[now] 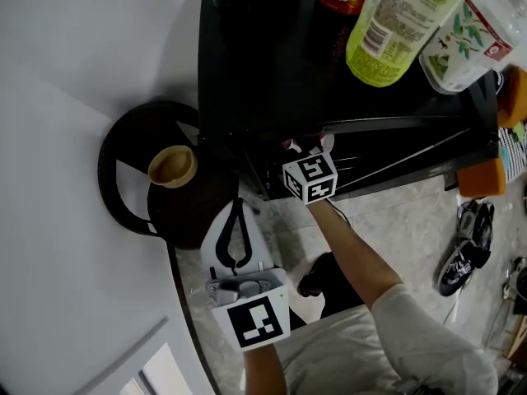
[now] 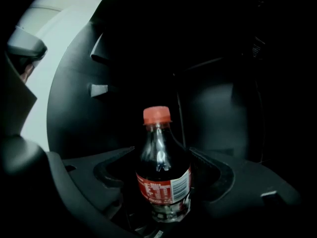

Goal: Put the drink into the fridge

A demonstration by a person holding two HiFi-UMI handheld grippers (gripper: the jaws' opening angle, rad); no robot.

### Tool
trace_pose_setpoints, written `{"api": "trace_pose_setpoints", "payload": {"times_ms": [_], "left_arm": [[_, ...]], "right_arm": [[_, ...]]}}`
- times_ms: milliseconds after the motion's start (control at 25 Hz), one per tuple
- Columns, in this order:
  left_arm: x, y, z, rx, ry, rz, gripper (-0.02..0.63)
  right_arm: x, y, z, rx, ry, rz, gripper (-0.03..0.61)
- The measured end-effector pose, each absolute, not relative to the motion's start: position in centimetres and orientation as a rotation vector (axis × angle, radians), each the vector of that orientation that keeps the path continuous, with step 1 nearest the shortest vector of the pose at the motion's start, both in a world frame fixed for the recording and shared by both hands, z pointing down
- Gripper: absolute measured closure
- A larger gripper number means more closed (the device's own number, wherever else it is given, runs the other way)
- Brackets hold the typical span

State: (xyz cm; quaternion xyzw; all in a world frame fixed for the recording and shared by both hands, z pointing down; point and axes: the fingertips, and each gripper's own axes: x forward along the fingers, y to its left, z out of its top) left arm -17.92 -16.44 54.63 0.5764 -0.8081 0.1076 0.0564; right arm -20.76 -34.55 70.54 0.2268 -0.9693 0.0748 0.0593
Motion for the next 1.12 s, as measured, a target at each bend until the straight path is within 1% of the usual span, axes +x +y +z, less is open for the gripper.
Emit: {"api": "trace_pose_setpoints", "payload": {"times_ms": [200,360,560,600,680,800,920,1000,1080,1120], "left_arm": [[-17.1,-15.8,52.4,1.754,-2.428,0.357,0.604],[-16.1,-15.1,50.7,1.758,-2.396,0.379,0.604],[-15.0,-14.3,48.7,1.754,-2.331,0.27,0.604],[-14.4,-14.2,48.2,1.78,-2.301,0.273,0.604],[-12.9,-14.0,47.5,1.855,-2.224,0.31,0.604],[-12.0,-13.1,47.5,1.904,-2.125,0.326,0.604],[-12.2,-13.6,46.7,1.923,-2.086,0.292,0.604],[-12.3,-13.9,45.0,1.987,-2.052,0.291,0.604],[-12.0,-13.9,43.3,2.061,-2.0,0.294,0.604],[-11.9,-14.0,42.5,2.095,-1.977,0.296,0.604]], "right_arm": [[-18.0,-33.7,68.2,0.679,-2.902,0.215,0.278],[-13.4,-31.3,65.5,0.712,-2.803,0.181,0.279],[-8.1,-28.3,61.0,0.83,-2.708,0.172,0.285],[-7.1,-27.7,59.9,0.859,-2.706,0.188,0.3],[-5.4,-26.7,57.3,0.936,-2.722,0.228,0.357],[-3.3,-25.5,53.3,1.032,-2.75,0.245,0.374],[-2.0,-24.8,50.4,1.101,-2.748,0.207,0.456],[-1.4,-24.0,49.2,1.177,-2.717,0.222,0.538],[-0.8,-22.8,48.5,1.25,-2.653,0.257,0.57],[-0.4,-22.3,48.2,1.283,-2.622,0.272,0.571]]}}
